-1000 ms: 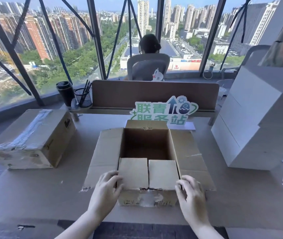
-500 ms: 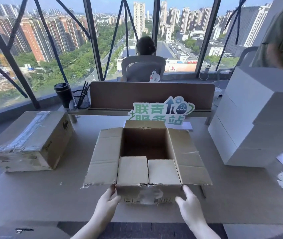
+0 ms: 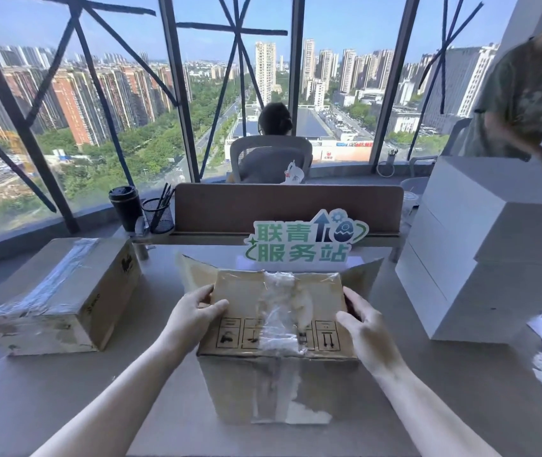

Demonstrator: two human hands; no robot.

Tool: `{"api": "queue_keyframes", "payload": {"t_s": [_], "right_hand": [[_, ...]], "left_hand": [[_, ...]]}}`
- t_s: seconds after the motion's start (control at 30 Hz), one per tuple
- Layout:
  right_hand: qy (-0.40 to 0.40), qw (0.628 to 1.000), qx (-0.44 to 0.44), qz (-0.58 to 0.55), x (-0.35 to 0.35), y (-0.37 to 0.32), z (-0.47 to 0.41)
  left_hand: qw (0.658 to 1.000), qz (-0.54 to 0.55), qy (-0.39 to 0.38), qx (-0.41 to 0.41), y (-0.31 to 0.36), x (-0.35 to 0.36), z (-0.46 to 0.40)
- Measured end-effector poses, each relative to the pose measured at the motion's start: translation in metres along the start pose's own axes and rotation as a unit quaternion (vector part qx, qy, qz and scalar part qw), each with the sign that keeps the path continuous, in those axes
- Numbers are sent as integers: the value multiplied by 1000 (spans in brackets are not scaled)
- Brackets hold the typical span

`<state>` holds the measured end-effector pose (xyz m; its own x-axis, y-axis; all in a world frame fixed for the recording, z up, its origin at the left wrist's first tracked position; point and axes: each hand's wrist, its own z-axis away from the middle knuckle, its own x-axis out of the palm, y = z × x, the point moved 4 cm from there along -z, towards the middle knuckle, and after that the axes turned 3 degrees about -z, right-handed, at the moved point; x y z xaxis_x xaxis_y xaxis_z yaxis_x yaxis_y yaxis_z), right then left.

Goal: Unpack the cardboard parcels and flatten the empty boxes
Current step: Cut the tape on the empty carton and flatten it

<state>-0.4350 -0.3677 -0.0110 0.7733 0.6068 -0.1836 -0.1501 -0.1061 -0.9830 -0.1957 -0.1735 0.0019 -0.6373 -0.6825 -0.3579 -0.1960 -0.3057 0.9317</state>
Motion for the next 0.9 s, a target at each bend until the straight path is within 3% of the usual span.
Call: {"api": "queue_keyframes", "payload": {"t_s": [0.3, 0.4, 0.57, 0.63, 0.9], "right_hand": [[-44, 987, 9, -153, -2, 15, 10], [-79, 983, -11, -163, -15, 38, 31], [-192, 978, 50, -71, -19, 72, 64], [-196, 978, 60, -45, -13, 77, 65], [-77, 997, 28, -13, -7, 52, 33]], "left_hand": [[981, 170, -54, -73, -34, 3, 10], [983, 150, -77, -73, -60, -4, 35], [972, 65, -200, -108, -104, 5, 77], [975, 59, -187, -107, -107, 10, 79], [995, 31, -69, -67, -65, 6, 45]]}}
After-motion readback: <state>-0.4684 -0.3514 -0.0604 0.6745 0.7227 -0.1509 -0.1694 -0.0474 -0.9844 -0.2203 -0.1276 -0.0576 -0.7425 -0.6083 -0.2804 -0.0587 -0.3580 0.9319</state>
